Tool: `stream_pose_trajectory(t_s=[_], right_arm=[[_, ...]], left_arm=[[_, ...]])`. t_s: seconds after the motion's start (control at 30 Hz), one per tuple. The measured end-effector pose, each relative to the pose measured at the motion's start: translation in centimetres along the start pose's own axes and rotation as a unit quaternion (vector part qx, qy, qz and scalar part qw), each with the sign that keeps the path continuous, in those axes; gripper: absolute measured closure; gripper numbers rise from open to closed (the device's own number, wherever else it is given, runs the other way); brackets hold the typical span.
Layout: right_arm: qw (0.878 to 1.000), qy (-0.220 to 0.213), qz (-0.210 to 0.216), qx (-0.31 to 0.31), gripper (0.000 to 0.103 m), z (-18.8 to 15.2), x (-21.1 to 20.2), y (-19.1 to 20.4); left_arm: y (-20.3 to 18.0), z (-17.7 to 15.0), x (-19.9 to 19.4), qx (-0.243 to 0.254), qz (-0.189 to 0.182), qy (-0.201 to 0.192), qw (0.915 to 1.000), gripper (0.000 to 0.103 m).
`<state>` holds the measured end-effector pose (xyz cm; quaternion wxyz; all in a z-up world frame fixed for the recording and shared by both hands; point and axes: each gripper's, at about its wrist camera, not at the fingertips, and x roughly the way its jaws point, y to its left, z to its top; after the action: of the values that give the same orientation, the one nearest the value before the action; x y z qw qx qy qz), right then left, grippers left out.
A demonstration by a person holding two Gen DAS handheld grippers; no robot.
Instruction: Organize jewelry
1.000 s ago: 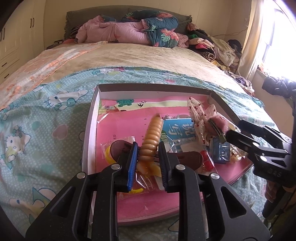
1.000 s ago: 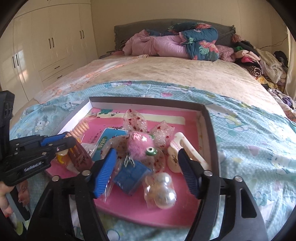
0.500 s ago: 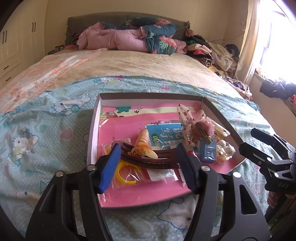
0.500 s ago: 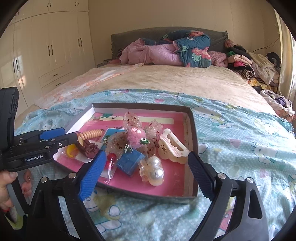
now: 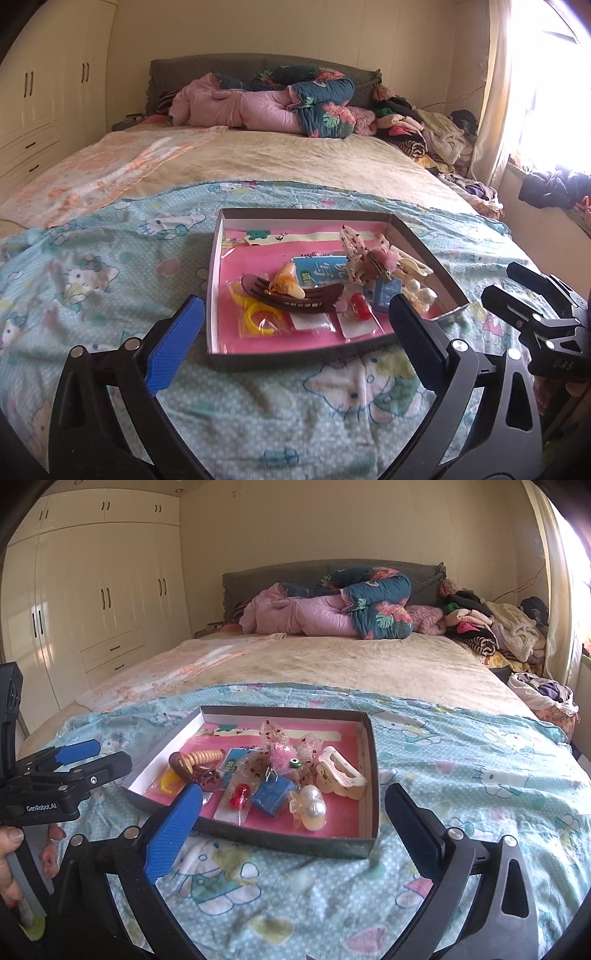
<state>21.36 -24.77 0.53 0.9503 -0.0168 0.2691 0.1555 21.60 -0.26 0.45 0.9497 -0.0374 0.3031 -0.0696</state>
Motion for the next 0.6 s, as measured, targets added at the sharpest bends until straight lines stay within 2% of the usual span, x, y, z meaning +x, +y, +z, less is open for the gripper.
stream_pose_trajectory(t_s=[0.27, 0.6], right_arm=[[1.0, -0.017, -0.017, -0.012, 0.006, -1.7, -2.8, 0.4], [0.999, -0.027, -0.018, -0.021, 0.006, -3.4, -5.1, 1.5]], left_arm=[[-0.3, -1.4, -2.8, 0.007, 0.009, -0.019, 0.9998, 0.012], [-0.8, -3.4, -5.6, 0.01, 0.016, -0.036, 0.9992, 0.011]])
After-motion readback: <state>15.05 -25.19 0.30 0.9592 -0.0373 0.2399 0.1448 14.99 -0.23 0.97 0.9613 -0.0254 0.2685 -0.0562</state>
